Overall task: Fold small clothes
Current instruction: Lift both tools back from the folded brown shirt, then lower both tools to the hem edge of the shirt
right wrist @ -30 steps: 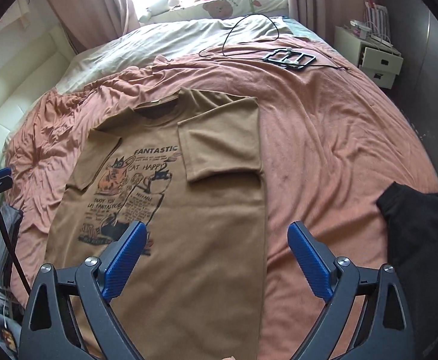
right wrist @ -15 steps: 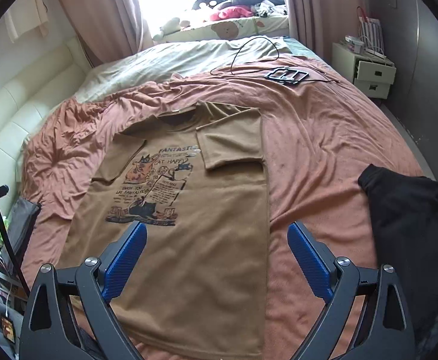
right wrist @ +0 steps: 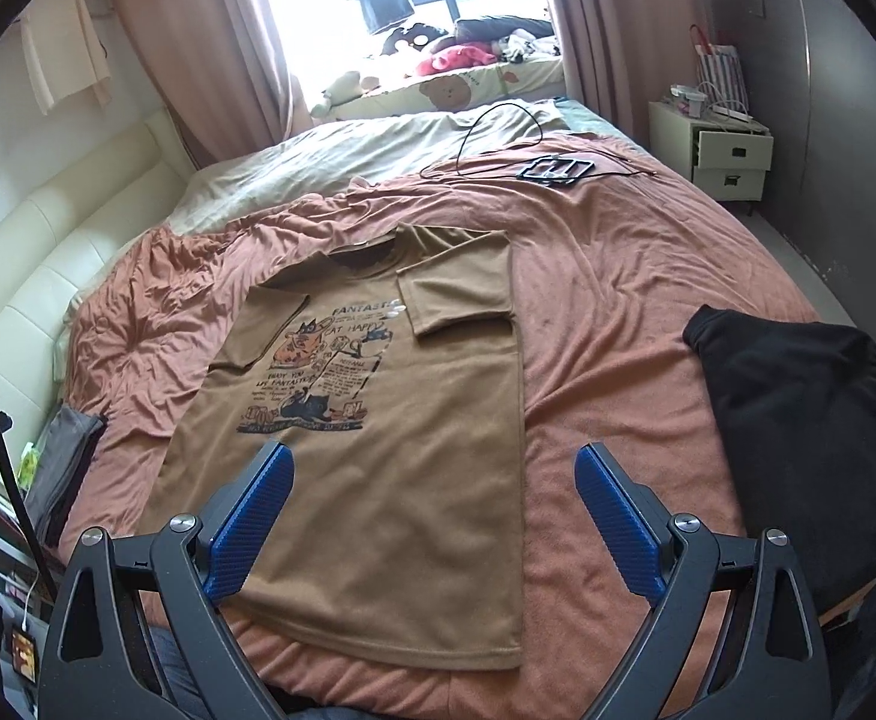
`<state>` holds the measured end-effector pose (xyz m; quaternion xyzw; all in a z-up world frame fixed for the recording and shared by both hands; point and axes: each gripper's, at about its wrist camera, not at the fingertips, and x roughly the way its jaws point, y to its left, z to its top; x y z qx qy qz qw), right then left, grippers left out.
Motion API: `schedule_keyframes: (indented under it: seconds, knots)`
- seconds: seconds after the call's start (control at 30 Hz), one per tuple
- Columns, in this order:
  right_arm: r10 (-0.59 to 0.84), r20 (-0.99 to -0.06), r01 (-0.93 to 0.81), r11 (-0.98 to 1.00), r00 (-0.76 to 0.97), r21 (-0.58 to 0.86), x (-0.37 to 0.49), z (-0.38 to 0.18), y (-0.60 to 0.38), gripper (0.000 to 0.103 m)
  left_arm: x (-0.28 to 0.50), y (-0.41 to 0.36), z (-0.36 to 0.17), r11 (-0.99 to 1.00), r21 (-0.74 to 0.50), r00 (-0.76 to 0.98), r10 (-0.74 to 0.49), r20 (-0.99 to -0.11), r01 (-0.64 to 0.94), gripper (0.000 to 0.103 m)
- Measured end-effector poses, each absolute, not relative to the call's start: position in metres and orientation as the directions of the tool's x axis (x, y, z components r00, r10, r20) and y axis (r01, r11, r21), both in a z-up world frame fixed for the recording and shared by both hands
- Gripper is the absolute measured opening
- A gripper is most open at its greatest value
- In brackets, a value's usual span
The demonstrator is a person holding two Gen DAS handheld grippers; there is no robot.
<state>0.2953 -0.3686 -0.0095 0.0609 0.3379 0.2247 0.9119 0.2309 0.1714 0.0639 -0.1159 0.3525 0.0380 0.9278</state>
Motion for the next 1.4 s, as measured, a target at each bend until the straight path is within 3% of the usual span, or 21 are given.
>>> schedule_keyframes:
  seconds: [0.47,0.77,0.97,1.1,1.23,1.4]
  knots:
    - [0.462,-0.578,-0.38,0.886,0.673,0.266,0.248,-0.038,-0.395,0.095,0.154,0.171,0.034,0.969,-0.166,0.786,0.043,-0.617,-0.183,0.098]
    - [0.469,-0.571,-0.349,0.883,0.674,0.314,0.222,-0.073,-0.422,0.095,0.13,0.184,-0.018,0.939,-0.257,0.769,0.014,-0.639,-0.23,0.097]
    - [0.499,-0.575,-0.336,0.865,0.649,0.372,0.22,-0.094,-0.432,0.095,0.13,0.188,-0.051,0.921,-0.315,0.752,-0.037,-0.659,-0.231,0.084]
    - [0.514,-0.585,-0.323,0.855,0.627,0.405,0.226,-0.11,-0.433,0.094,0.137,0.192,-0.073,0.904,-0.354,0.727,-0.074,-0.683,-0.241,0.067]
    - [0.541,-0.609,-0.317,0.839,0.58,0.443,0.237,-0.132,-0.425,0.078,0.147,0.194,-0.098,0.891,-0.38,0.685,-0.115,-0.719,-0.249,0.06]
    - [0.547,-0.637,-0.306,0.835,0.543,0.456,0.252,-0.157,-0.416,0.068,0.16,0.191,-0.117,0.876,-0.417,0.663,-0.164,-0.73,-0.242,0.053]
